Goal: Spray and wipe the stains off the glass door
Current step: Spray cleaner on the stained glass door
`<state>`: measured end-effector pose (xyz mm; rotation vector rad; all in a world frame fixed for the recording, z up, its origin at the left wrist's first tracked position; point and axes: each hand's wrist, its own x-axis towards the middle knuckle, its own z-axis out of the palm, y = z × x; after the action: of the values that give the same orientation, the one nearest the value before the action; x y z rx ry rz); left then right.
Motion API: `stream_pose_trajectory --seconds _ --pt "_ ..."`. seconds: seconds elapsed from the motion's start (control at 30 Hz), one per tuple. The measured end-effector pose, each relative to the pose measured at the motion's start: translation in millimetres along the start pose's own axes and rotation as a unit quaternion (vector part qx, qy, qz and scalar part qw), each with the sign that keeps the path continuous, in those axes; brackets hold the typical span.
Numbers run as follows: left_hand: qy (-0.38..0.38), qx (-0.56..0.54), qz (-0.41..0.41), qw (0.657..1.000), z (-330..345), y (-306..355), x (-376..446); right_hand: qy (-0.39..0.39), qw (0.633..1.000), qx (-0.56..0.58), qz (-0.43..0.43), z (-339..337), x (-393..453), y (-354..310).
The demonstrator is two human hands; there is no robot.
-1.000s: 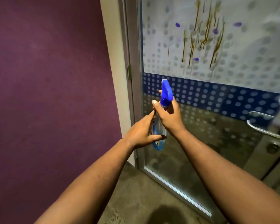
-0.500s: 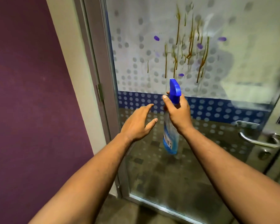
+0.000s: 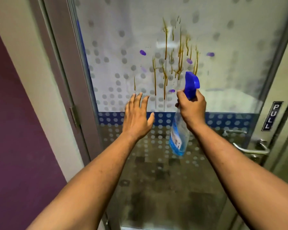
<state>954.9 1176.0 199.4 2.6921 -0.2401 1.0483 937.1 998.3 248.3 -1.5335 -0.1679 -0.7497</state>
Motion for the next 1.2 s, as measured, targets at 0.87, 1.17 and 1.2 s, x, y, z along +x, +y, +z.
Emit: stream_pose_trajectory --seconds 0.87,1.17,1.2 --pt "0.012 -0.022 0.002 1.000 -3 -11 10 -0.030 0.997 -0.010 -0.065 26 20 -47" --pt "0.004 -0.022 -0.039 0.999 -13 -55 -8 -0.090 0.988 -0.113 -0.046 74 -34 -26" --pt "0.004 -0.024 -0.041 0.999 -14 -58 -9 -0.095 0.988 -0.114 -0.040 74 -39 -22"
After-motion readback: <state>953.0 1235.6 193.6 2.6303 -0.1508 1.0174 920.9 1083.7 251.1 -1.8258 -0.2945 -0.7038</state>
